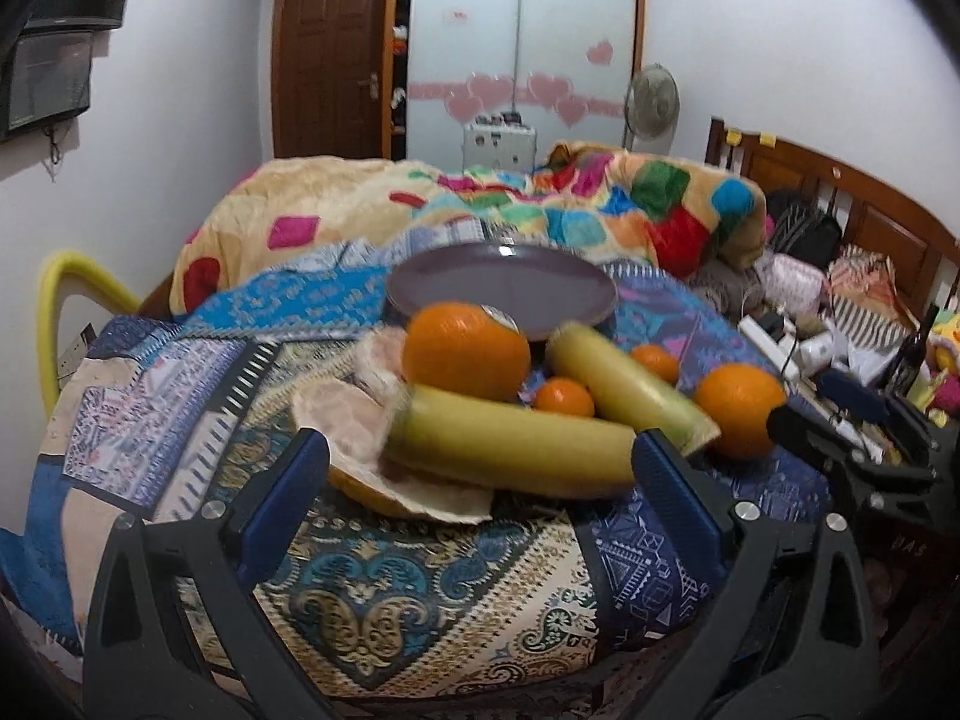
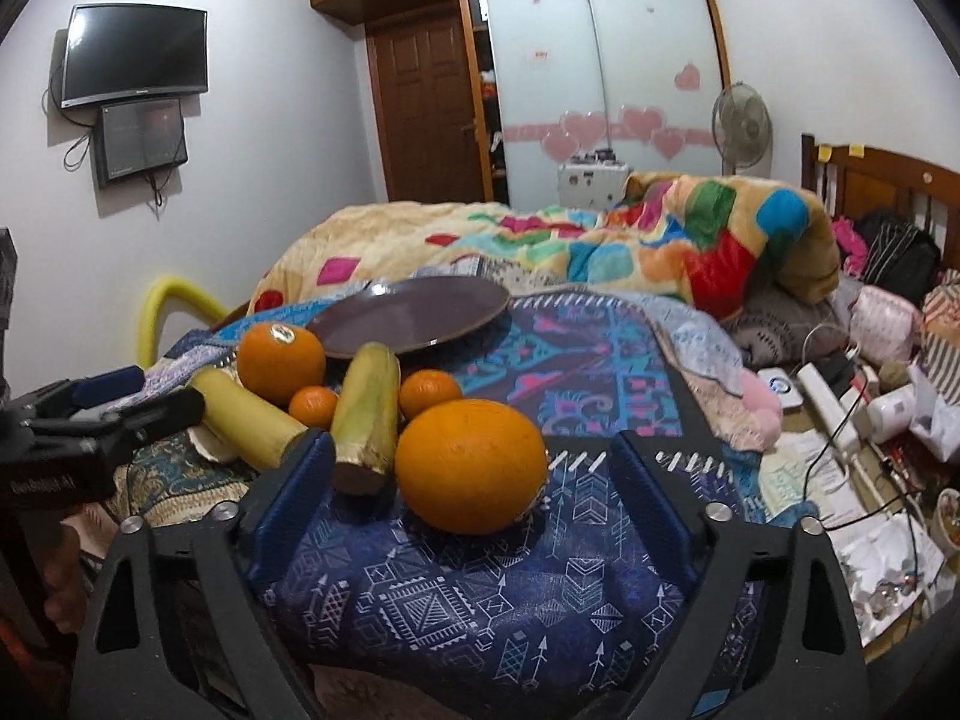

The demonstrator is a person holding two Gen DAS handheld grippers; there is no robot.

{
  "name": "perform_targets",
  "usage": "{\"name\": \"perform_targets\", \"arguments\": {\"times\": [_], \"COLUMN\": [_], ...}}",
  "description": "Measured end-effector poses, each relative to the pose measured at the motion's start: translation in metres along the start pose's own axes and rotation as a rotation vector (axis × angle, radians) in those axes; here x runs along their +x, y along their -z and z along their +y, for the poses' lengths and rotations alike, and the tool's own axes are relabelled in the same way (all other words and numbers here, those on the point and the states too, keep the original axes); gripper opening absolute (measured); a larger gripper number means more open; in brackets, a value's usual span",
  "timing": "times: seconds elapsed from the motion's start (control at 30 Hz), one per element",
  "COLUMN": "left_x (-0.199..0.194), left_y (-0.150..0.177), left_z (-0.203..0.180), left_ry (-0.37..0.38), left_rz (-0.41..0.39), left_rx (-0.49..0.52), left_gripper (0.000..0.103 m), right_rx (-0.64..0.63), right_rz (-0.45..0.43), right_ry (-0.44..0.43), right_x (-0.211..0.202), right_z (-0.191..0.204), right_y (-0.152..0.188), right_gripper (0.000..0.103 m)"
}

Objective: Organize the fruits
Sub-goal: 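Move the right tool to the large orange while the left tool moves to a sugarcane piece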

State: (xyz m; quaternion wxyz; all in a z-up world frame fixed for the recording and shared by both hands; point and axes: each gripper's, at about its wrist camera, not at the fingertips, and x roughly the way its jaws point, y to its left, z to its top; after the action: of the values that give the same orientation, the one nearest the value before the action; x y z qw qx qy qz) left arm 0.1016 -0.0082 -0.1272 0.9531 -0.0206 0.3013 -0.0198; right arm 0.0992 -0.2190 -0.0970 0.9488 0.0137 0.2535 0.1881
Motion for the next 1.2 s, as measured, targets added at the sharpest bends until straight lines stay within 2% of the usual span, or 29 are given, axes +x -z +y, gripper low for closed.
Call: {"name": "perform_targets", "arguments": {"times": [0.2, 0.33, 0.47, 0.67, 0.83, 1.0, 1.1, 1.2], "left_x": [0.015, 0.025, 0.028, 0.024, 0.012, 0.001, -0.006, -0.009], "left_y": [0.010, 0.012, 0.012, 0.015, 0.018, 0.022, 0.025, 0.025], "left_z": [-0.021, -0.027, -0.026, -0.015, 0.002, 0.028, 0.036, 0.042], "left_ry": [-0.041, -0.055, -0.055, -0.007, -0.051, -0.056, -0.105, -0.105], "left_rz": [0.034, 0.065, 0.055, 0.064, 0.054, 0.063, 0.054, 0.067], "left_rx": [0.063, 0.064, 0.062, 0.061, 0.044, -0.007, -0.001, -0.015], "left_gripper": [0.103, 0.103, 0.103, 0.103, 0.103, 0.103, 0.103, 0.103], "right_rx": [-0.003, -0.011, -0.006, 0.003, 0.005, -0.008, 0.003, 0.027], "right_rz": [0.019, 0.028, 0.046, 0.077, 0.084, 0.089, 0.107, 0.133], "right_ry": [-0.018, -0.035, -0.041, -0.036, -0.060, -0.058, -0.055, -0.072], "right_x": [0.004, 0.007, 0.014, 0.026, 0.028, 0.027, 0.032, 0.038], "right_z": [-0.005, -0.006, -0.006, -0.006, -0.007, -0.005, -0.005, -0.007], "right_y": [0.002, 0.002, 0.002, 0.003, 0.005, 0.005, 0.005, 0.008], "right_gripper": [0.079, 0.078, 0.078, 0.068, 0.062, 0.063, 0.064, 0.064]}}
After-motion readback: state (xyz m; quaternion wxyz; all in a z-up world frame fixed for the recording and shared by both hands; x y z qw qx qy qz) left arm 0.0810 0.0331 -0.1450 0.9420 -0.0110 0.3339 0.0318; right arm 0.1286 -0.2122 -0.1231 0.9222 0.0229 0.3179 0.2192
